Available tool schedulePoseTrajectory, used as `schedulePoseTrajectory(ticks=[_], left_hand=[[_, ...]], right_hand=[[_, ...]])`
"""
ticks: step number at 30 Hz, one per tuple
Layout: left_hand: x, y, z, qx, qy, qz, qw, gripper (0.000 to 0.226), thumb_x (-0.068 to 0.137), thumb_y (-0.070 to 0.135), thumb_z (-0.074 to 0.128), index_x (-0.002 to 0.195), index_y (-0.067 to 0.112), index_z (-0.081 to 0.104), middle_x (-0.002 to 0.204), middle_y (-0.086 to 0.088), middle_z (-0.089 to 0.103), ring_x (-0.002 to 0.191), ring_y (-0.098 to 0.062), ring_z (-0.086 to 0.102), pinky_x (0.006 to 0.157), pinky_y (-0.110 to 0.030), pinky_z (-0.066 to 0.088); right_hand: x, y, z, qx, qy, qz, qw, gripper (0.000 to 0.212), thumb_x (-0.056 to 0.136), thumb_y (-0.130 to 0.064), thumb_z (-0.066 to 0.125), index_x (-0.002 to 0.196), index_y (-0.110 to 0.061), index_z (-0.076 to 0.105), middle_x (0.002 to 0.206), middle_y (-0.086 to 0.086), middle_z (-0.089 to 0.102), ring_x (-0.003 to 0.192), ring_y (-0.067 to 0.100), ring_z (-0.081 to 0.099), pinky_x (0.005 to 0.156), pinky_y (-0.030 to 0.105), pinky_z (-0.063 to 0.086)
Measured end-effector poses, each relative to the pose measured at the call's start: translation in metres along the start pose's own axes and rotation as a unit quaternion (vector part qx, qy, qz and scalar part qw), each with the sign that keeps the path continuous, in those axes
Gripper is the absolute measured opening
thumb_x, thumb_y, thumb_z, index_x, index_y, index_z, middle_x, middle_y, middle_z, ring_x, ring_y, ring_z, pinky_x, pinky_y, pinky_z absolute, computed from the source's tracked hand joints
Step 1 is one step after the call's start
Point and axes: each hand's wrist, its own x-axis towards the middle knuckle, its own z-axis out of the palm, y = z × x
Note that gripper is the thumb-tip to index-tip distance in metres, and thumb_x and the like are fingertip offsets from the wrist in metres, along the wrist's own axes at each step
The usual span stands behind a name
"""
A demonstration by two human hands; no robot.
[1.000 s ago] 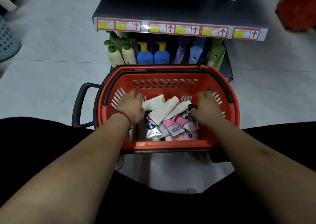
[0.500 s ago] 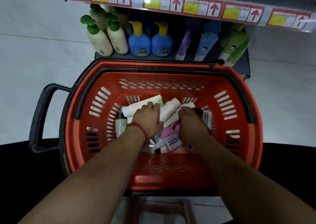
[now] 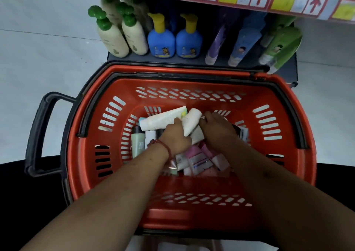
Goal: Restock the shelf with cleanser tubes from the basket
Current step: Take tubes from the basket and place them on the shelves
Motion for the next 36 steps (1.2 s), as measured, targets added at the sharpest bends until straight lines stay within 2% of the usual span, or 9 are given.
schedulePoseTrajectory(ticks=[4, 7, 12, 16, 19, 24, 29, 32, 36], left_hand=[[-0.022, -0.006, -0.035, -0.118, -0.053, -0.028, 0.991, 0.041, 0.074, 0.017, 0.076, 0.109, 0.01, 0.056, 0.108, -0.016, 0.068, 0.102, -0.035, 0.066, 0.08, -0.044, 0.057], [-0.043, -0.004, -0.068, -0.25, -0.087, -0.052, 0.963, 0.055, 0.055, 0.009, 0.074, 0.108, 0.01, 0.062, 0.1, -0.016, 0.072, 0.103, -0.042, 0.071, 0.085, -0.056, 0.059], [-0.085, 0.029, -0.128, -0.346, -0.105, -0.03, 0.932, 0.021, 0.082, -0.004, 0.072, 0.101, -0.004, 0.061, 0.082, -0.02, 0.068, 0.077, -0.035, 0.07, 0.09, -0.063, 0.056], [-0.13, 0.062, -0.165, -0.388, -0.114, 0.003, 0.915, 0.03, 0.091, 0.019, 0.074, 0.106, -0.004, 0.06, 0.081, -0.021, 0.068, 0.07, -0.035, 0.068, 0.06, -0.043, 0.061], [-0.16, 0.083, -0.187, -0.408, -0.093, 0.033, 0.908, 0.042, 0.092, 0.034, 0.071, 0.111, -0.002, 0.061, 0.085, -0.021, 0.071, 0.068, -0.032, 0.072, 0.055, -0.038, 0.06], [-0.19, 0.104, -0.21, -0.421, 0.006, 0.071, 0.904, 0.046, 0.087, 0.045, 0.073, 0.106, 0.004, 0.067, 0.072, -0.013, 0.068, 0.065, -0.031, 0.071, 0.059, -0.04, 0.059], [-0.195, 0.1, -0.221, -0.439, 0.132, 0.123, 0.88, 0.041, 0.083, 0.043, 0.077, 0.104, 0.009, 0.072, 0.094, -0.015, 0.077, 0.084, -0.033, 0.076, 0.082, -0.048, 0.062], [-0.19, 0.093, -0.229, -0.521, 0.141, 0.116, 0.834, 0.046, 0.084, 0.041, 0.078, 0.116, 0.008, 0.069, 0.106, -0.02, 0.076, 0.095, -0.037, 0.074, 0.091, -0.05, 0.058], [-0.185, 0.088, -0.238, -0.596, 0.135, 0.121, 0.782, 0.033, 0.092, 0.036, 0.068, 0.117, 0.014, 0.065, 0.094, -0.008, 0.073, 0.077, -0.016, 0.068, 0.066, -0.029, 0.053]], right_hand=[[-0.015, 0.001, -0.022, 0.081, -0.034, -0.009, 0.996, 0.07, 0.084, -0.034, 0.07, 0.146, -0.015, 0.044, 0.137, 0.014, 0.052, 0.124, 0.035, 0.052, 0.1, 0.041, 0.045], [-0.029, -0.001, -0.04, 0.173, -0.029, 0.009, 0.984, 0.05, 0.087, -0.041, 0.064, 0.129, -0.015, 0.057, 0.121, 0.012, 0.065, 0.11, 0.033, 0.062, 0.087, 0.037, 0.051], [-0.056, -0.005, -0.105, 0.443, 0.036, 0.1, 0.89, 0.004, 0.093, -0.027, 0.064, 0.095, -0.023, 0.063, 0.09, -0.001, 0.067, 0.085, 0.02, 0.063, 0.067, 0.027, 0.043], [-0.09, -0.01, -0.176, 0.553, 0.057, 0.084, 0.827, 0.008, 0.089, -0.019, 0.074, 0.085, -0.018, 0.068, 0.075, 0.0, 0.068, 0.063, 0.011, 0.064, 0.053, 0.016, 0.048], [-0.115, -0.011, -0.216, 0.649, 0.058, 0.054, 0.756, 0.026, 0.09, -0.025, 0.075, 0.095, -0.001, 0.067, 0.077, 0.019, 0.069, 0.058, 0.029, 0.068, 0.053, 0.031, 0.055], [-0.135, -0.014, -0.261, 0.74, 0.115, 0.092, 0.657, 0.044, 0.093, -0.04, 0.069, 0.101, 0.003, 0.069, 0.077, 0.021, 0.069, 0.066, 0.034, 0.068, 0.063, 0.041, 0.058], [-0.129, -0.017, -0.28, 0.72, 0.188, 0.119, 0.658, 0.037, 0.094, -0.045, 0.063, 0.1, -0.012, 0.078, 0.094, 0.004, 0.08, 0.087, 0.022, 0.075, 0.077, 0.034, 0.055], [-0.13, -0.02, -0.282, 0.747, 0.174, 0.132, 0.628, 0.038, 0.094, -0.048, 0.06, 0.098, -0.014, 0.075, 0.088, 0.003, 0.076, 0.065, 0.018, 0.066, 0.056, 0.029, 0.046], [-0.13, -0.017, -0.279, 0.812, 0.172, 0.125, 0.543, 0.037, 0.094, -0.043, 0.06, 0.11, -0.009, 0.064, 0.091, 0.017, 0.06, 0.058, 0.019, 0.05, 0.043, 0.03, 0.038]])
